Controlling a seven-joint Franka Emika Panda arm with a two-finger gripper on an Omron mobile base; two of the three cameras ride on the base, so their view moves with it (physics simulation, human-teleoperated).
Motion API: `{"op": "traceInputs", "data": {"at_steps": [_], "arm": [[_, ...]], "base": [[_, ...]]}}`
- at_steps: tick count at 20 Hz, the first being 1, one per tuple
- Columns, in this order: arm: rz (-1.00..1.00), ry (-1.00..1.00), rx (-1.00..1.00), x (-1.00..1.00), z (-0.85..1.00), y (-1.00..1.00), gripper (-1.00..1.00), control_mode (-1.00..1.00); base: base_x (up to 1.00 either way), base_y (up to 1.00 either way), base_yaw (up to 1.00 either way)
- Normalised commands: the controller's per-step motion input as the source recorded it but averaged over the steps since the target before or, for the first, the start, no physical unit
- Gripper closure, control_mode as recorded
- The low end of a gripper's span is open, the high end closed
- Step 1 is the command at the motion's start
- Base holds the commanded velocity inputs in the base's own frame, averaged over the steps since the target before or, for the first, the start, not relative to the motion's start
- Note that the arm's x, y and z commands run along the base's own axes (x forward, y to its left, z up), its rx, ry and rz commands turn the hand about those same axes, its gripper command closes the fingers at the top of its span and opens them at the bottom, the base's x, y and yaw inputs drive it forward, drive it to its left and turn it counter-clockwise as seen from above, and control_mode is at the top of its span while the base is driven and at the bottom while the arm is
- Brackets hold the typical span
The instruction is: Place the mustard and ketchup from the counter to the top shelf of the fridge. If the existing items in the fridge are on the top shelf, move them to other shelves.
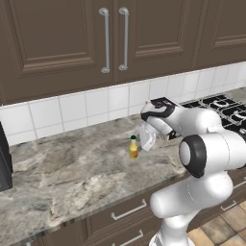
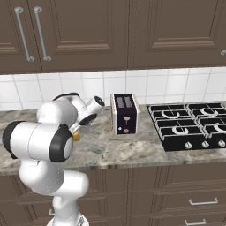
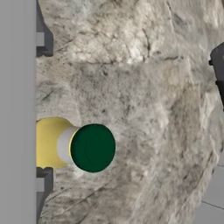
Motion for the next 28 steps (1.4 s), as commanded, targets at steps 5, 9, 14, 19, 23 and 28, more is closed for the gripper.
{"op": "traceInputs", "data": {"at_steps": [5, 9, 14, 19, 23, 28], "arm": [[-0.04, 0.10, 0.04, 0.08, 0.00, 0.00, -1.00, -1.00], [-0.03, 0.02, 0.03, 0.07, 0.00, 0.00, -1.00, -1.00], [0.00, 0.00, 0.00, 0.00, 0.00, 0.00, -1.00, -1.00], [0.00, 0.00, 0.00, 0.00, 0.00, 0.00, -1.00, -1.00], [0.00, 0.00, 0.00, 0.00, 0.00, 0.00, -1.00, -1.00], [0.00, 0.00, 0.00, 0.00, 0.00, 0.00, -1.00, -1.00]], "base": [[0.00, 0.00, 0.00], [0.00, 0.00, 0.00], [0.00, 0.00, 0.00], [0.00, 0.00, 0.00], [0.00, 0.00, 0.00], [0.00, 0.00, 0.00]]}}
